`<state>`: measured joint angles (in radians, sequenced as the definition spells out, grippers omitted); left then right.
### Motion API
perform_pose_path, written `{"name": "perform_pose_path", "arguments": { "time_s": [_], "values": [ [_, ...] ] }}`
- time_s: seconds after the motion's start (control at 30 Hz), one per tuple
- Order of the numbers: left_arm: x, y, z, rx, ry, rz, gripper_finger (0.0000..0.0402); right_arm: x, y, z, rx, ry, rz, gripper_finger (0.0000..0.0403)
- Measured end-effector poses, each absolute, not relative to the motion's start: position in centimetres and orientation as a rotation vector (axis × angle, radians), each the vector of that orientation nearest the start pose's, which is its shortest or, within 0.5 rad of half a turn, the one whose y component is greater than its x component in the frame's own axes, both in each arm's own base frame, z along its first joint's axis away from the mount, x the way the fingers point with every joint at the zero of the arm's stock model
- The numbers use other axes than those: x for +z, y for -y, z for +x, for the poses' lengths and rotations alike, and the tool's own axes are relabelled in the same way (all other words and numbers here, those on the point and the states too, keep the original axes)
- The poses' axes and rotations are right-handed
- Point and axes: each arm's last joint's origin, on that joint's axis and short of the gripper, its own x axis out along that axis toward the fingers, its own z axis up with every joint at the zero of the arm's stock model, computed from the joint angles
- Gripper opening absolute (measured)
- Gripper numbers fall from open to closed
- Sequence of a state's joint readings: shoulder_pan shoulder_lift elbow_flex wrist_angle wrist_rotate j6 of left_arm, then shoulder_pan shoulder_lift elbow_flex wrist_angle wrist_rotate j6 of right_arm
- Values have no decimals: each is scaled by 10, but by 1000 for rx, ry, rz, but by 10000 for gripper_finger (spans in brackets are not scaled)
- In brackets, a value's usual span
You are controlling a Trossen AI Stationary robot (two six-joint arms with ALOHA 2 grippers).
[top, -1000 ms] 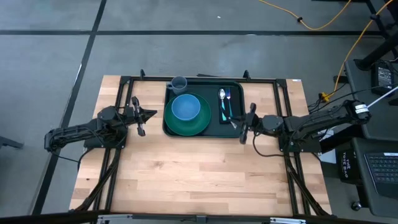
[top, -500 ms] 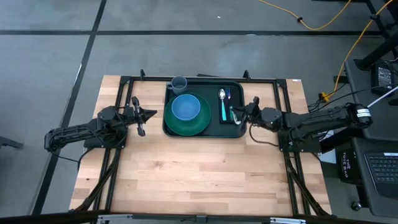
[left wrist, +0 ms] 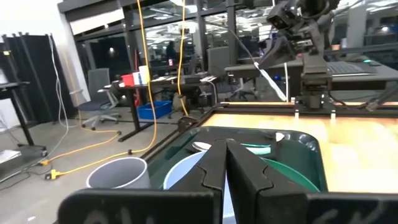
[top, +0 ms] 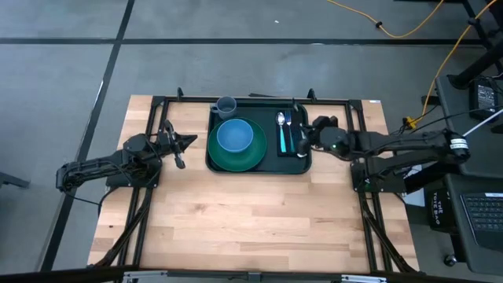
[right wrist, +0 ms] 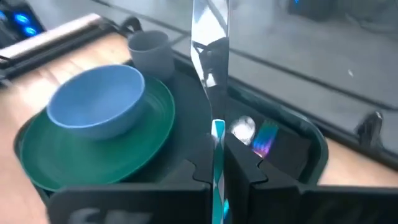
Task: Set up tray
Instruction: Put the white patterned table knife on the black table napkin to the right of the blue fork
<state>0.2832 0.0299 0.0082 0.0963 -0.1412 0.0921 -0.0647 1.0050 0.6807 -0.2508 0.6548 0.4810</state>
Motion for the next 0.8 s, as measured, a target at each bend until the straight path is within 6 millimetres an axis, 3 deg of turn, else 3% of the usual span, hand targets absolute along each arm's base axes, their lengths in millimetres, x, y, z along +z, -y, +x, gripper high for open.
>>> {"name": "perform_pose_path", "arguments": {
  "time_s": [0.3, 0.5, 0.6, 0.8],
  "values": [
    [173, -31, 94, 422, 55, 96, 5, 268, 35, 231, -879, -518, 371, 17],
    [173, -31, 94, 423, 55, 96, 4, 286, 51, 236, -1010, -717, 607, 17],
    [173, -31, 94, 423, 55, 96, 4, 291, 58, 242, -1059, -762, 647, 17],
    [173, -31, 94, 423, 55, 96, 6, 282, 75, 258, -1116, -775, 688, 17]
  ]
}}
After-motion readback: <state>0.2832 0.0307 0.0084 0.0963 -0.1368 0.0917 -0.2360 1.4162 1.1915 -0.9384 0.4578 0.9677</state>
